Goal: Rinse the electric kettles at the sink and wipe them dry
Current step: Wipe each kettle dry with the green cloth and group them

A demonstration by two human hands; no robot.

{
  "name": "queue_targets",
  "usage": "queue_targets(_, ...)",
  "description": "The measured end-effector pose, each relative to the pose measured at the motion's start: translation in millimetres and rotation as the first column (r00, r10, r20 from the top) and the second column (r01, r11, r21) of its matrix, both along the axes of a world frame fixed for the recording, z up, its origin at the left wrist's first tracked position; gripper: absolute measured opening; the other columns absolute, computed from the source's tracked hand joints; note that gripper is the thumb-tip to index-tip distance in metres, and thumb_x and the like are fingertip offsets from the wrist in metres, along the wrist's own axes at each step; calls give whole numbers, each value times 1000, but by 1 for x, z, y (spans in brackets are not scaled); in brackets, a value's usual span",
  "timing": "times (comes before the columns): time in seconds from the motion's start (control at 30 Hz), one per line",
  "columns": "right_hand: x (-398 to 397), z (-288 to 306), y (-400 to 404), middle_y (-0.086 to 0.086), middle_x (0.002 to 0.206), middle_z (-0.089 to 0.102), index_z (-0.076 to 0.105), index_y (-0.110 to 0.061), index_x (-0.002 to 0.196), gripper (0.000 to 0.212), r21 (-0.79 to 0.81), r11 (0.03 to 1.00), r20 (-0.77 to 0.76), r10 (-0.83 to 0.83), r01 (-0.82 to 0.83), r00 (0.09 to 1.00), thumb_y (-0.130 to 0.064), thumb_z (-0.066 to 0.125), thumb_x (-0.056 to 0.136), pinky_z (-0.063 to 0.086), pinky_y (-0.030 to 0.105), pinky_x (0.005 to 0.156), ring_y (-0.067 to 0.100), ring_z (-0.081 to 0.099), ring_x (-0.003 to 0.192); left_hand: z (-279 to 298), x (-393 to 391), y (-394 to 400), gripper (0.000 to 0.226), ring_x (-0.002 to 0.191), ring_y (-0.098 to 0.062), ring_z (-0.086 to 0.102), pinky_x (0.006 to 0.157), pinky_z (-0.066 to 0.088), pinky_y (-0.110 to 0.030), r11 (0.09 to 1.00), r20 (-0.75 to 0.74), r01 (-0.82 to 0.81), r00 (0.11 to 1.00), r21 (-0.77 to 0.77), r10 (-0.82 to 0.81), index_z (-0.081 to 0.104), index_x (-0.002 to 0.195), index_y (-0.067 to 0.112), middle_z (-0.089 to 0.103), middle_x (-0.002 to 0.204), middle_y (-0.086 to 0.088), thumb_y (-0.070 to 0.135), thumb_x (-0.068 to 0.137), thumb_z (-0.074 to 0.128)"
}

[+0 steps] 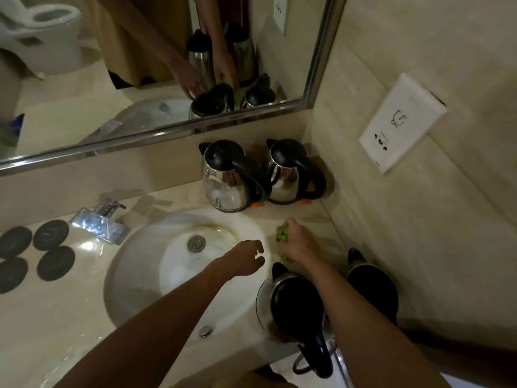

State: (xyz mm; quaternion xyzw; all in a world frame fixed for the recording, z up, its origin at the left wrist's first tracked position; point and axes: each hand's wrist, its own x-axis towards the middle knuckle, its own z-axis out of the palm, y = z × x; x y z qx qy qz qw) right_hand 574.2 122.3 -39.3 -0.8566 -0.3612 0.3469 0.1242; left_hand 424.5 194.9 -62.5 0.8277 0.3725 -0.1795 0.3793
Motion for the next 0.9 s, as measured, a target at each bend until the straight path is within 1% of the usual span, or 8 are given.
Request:
queue_targets(0.07,-1,19,0,5,115,57,41,-26,127,53,95,995,-42,-5,9,999,-18,71,84,48,36,79,26,57,99,8,-6,-2,29,111,-26,57,85,42,-24,998,64,-65,996,-7,66,57,122,5,62,121,-12,21,98,55)
queue_targets(0.13,-4,39,-6,3,120,59,44,-27,130,56,160,987,-36,15,-9,999,-20,71,81,52,42,87,27,59,107,20,-11,-6,27,107,-24,60,79,40,-22,993,122,-117,985,-13,118,60,119,5,64,116,-9,21,97,55)
queue_targets(0.3,-23,78,-39,0,109,64,58,-24,118,38,314,949,-1,-19,19,1000,-38,54,83,53,45,88,23,60,101,49,-23,-31,26,103,-22,61,79,42,-22,982,234,-186,956,4,180,62,117,7,65,115,-6,22,96,55)
queue_targets(0.43,-44,99,-76,3,105,62,53,-25,121,26,335,939,5,-90,83,996,-32,50,95,52,43,86,23,60,98,69,-39,-59,15,92,-22,59,73,45,-26,975,317,-219,928,36,197,61,103,9,66,107,-9,21,95,54)
queue_targets(0.6,-66,103,-136,16,102,62,52,-9,112,26,357,909,75,-256,214,964,-29,54,97,51,44,82,34,60,96,85,-58,-105,20,89,-25,60,72,46,-31,973,389,-229,900,31,199,59,95,5,65,98,-11,24,95,55)
queue_targets(0.7,-80,102,-171,14,100,64,51,-11,117,25,367,889,20,-302,274,953,-23,56,95,53,46,83,36,62,95,85,-66,-136,17,91,-30,61,67,42,-32,970,367,-245,903,15,222,54,90,8,63,91,-10,24,95,53)
queue_targets(0.77,-85,101,-187,7,101,61,49,-14,126,36,370,878,-29,-314,302,949,-18,63,92,51,41,80,29,60,93,81,-65,-151,21,91,-35,64,67,41,-33,967,345,-256,907,-5,242,56,90,7,66,91,-16,27,95,53)
queue_targets(0.9,-92,98,-211,4,107,59,52,-16,126,52,374,846,-47,-391,379,919,-17,78,81,49,35,80,22,56,95,80,-61,-179,40,108,-35,62,86,47,-34,927,256,-337,893,-166,370,66,110,-1,67,113,-19,34,100,49)
